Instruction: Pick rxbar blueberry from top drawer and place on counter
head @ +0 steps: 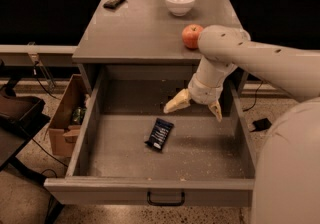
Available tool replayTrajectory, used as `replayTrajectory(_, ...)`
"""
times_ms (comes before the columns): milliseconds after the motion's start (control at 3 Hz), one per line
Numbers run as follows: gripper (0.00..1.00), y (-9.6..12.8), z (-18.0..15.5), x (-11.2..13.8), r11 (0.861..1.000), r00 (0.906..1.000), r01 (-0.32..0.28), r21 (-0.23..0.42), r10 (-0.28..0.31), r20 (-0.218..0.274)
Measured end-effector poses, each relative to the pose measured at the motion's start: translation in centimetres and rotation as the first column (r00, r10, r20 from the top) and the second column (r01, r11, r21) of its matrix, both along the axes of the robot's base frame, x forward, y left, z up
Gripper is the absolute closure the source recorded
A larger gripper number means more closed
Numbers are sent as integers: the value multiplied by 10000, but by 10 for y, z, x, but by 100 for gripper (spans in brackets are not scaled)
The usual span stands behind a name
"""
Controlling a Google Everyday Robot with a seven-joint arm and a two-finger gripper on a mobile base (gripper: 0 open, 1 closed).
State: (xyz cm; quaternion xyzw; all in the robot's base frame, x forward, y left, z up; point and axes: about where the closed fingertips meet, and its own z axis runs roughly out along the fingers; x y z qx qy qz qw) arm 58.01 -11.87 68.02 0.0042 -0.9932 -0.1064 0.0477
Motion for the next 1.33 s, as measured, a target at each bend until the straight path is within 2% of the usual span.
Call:
replayTrajectory(333,0,23,-23,11,9987,9977,501,-121,-494,469)
replayTrajectory(667,0,58,-28,11,9954,9920,676,-684,-597,1112)
replayTrajectory(1000,0,94,-24,7,9832,9879,764,-1660,-521,1463)
replayTrajectory(1333,0,117,-32,-1,9676,9879,928,-2348,-600,1431)
